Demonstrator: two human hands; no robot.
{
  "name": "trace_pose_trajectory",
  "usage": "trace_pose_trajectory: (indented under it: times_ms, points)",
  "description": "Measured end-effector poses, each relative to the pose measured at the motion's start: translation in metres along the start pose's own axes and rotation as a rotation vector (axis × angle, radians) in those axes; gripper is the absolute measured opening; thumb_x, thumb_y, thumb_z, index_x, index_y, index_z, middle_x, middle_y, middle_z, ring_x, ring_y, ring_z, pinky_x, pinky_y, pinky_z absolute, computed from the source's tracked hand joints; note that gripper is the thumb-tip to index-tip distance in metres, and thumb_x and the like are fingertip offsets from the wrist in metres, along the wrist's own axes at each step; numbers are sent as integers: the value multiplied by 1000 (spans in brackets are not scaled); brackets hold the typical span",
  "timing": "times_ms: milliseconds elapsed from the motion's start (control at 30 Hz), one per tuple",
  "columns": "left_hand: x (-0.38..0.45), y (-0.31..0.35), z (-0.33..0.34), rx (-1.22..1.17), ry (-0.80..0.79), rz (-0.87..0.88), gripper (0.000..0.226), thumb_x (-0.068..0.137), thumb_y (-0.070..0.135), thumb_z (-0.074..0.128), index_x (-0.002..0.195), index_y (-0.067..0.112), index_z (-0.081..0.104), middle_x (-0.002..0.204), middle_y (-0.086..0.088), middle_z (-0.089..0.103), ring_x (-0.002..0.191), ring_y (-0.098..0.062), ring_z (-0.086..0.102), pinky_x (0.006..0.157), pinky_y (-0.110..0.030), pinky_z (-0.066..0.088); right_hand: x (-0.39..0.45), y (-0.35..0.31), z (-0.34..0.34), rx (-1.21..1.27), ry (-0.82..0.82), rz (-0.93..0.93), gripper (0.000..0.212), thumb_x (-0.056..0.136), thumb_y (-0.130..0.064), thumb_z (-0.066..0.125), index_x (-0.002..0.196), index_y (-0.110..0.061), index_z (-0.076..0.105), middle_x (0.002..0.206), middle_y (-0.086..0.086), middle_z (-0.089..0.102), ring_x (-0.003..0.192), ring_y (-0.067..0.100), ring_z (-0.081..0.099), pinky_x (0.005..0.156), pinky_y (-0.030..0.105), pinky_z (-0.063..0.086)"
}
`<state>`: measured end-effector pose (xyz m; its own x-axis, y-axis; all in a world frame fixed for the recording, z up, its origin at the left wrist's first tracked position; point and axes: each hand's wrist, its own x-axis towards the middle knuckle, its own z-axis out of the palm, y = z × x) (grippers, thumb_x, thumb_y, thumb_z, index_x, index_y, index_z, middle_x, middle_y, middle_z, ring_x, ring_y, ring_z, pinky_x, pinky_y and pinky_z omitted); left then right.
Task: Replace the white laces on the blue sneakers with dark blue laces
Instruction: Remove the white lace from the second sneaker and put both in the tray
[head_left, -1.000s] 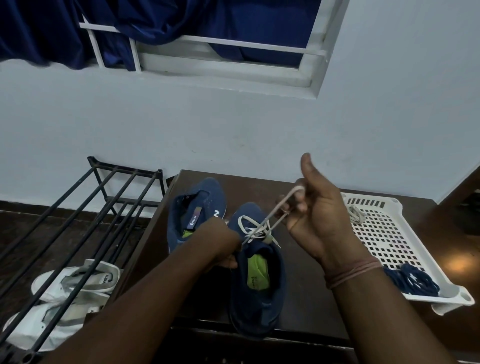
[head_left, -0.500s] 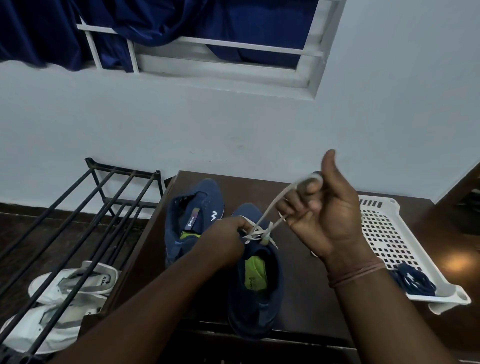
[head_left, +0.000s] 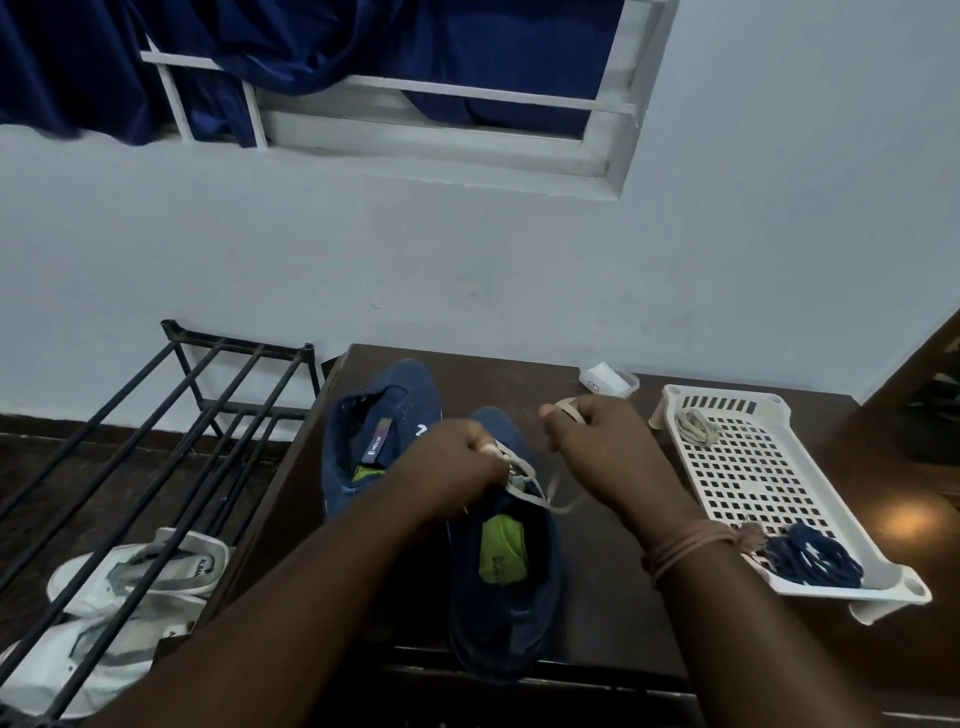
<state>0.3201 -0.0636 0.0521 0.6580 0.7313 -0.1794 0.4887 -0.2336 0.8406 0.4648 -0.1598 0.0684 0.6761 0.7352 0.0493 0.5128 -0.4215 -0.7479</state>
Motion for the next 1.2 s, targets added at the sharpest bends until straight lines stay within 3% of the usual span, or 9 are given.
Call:
trace_pose_trajectory:
  times_ms: [133,400,533,600,667,767,867,1000,1200]
  points:
    - [-2,15,-21,-615,38,-30,19,79,-2,68,70,13,60,68,-5,60,52,-11,54,47,-23,42,3,0,-7,75,53,87,47,92,-42,57,77,1,68,70,12,69,65,23,62,64,32,47]
    - [6,27,-52,-1132,241,192,33,86,-6,63,67,20,58,89,4,68,80,-9,62,81,-29,45,8,22,-15,-349,37,255,36,92,-42,51,104,-10,62,105,12,68,102,33,63,77,31,42]
    - [2,27,-70,-1340,291,219,33,86,-4,64,67,21,54,77,3,62,68,-9,54,62,-20,43,1,22,-8,-444,-115,241,38,80,-46,51,100,-16,63,103,10,70,95,31,65,80,32,50]
    - [4,20,-73,-1181,331,171,26,87,1,66,71,19,56,73,2,59,65,-12,52,63,-24,42,-4,14,-4,-487,-198,185,34,85,-41,55,103,-14,61,103,10,68,96,31,64,82,34,52]
    - [4,12,-65,-677,347,26,5,84,15,71,83,15,66,76,-3,59,70,-19,54,66,-33,45,-7,3,0,-470,-286,45,26,92,-27,55,113,-14,60,110,8,66,100,28,62,78,29,48]
    - [0,2,-36,-45,209,-190,33,83,33,73,106,11,65,100,-8,66,85,-22,62,72,-32,52,-10,-10,4,-327,-380,-117,29,92,-15,57,120,-20,65,114,1,65,96,18,62,74,24,47]
    - [-6,3,-7,516,168,-203,54,78,54,68,121,23,59,130,-15,53,121,-33,48,98,-42,47,-10,-10,7,-409,-488,-187,20,92,-16,61,109,-20,71,109,1,68,95,18,64,81,29,53]
    - [-5,0,8,408,66,-80,27,86,32,69,95,7,66,104,-11,67,94,-24,62,78,-29,48,-11,-5,8,-462,-494,-262,16,87,-23,71,102,-19,70,105,0,68,93,17,63,79,27,50]
    - [0,-13,6,282,66,-96,15,87,18,67,94,5,65,90,-11,72,81,-29,72,77,-44,60,-4,5,30,-538,-331,-315,9,86,-16,61,78,-19,57,93,8,60,84,24,57,65,31,43]
